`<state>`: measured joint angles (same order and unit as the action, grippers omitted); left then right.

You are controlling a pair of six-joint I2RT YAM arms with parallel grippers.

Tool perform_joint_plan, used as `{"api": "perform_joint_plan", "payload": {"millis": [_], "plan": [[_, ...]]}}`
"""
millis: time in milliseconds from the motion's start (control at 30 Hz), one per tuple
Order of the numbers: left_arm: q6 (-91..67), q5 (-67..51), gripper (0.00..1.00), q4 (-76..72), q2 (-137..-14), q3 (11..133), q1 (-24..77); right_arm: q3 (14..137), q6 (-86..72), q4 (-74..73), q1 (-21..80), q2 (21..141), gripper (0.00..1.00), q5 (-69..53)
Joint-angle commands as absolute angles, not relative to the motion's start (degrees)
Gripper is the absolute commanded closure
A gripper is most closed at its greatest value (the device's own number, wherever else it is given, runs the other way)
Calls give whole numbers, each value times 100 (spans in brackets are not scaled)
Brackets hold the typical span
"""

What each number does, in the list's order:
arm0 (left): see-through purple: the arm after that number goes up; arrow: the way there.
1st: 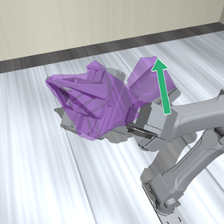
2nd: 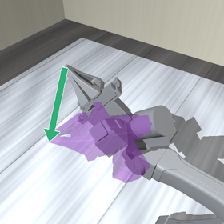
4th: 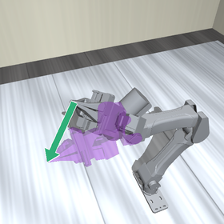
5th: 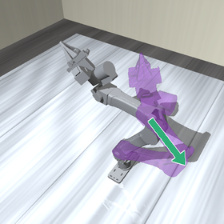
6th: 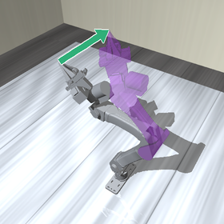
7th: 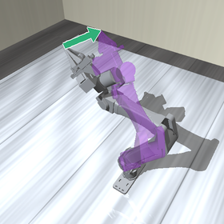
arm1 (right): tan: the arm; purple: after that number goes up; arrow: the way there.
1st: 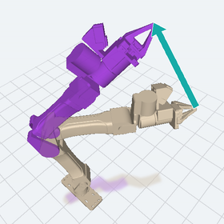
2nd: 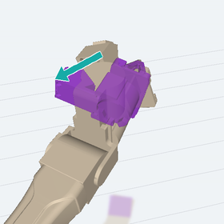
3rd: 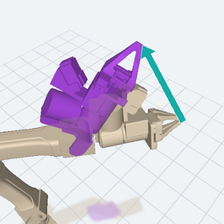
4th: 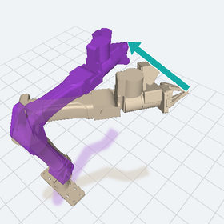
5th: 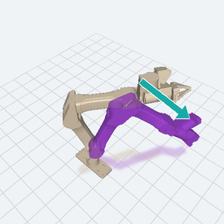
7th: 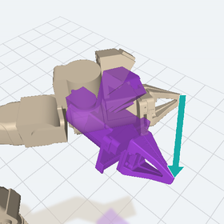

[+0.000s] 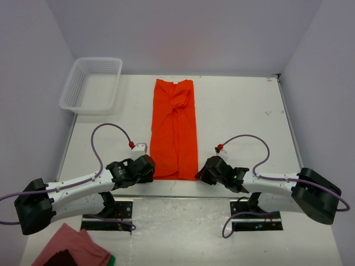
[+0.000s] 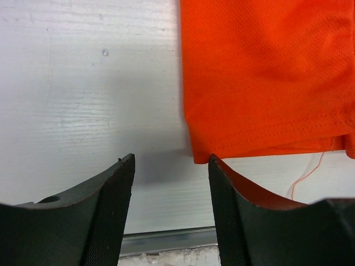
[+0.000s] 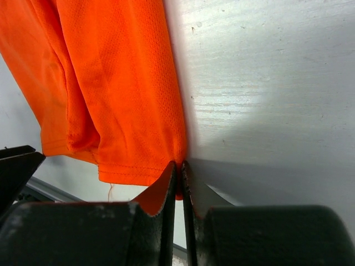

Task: Fold and stack the t-shirts
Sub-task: Grab the bottom of the folded rectangular tshirt with both arms

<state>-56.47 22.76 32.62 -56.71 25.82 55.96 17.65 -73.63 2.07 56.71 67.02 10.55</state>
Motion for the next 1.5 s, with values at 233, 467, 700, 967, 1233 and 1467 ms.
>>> {"api": "perform_joint_plan", "payload": {"millis": [233, 467, 700, 967, 1233, 1467], "plan": [[-5933, 2540, 36, 3507, -5423, 2830, 5625, 1775, -7233, -211, 5695, 7014, 100, 1143], [-6029, 2470, 26, 3419, -5142, 2716, 5616, 1731, -7181, -263, 5687, 6917, 100, 1160], [-5819, 1900, 47, 2410, -5150, 2259, 5345, 1688, -7154, -343, 5695, 6733, 100, 1213], [-5528, 1239, 46, 1766, -5063, 1784, 4720, 1609, -7146, -422, 5722, 6583, 100, 1257], [-5511, 1169, 35, 1890, -4913, 1846, 4684, 1661, -7119, -343, 5722, 6750, 100, 1213], [-5537, 1327, 38, 2268, -4659, 1951, 4676, 1679, -7084, -299, 5722, 6803, 100, 1195]]}}
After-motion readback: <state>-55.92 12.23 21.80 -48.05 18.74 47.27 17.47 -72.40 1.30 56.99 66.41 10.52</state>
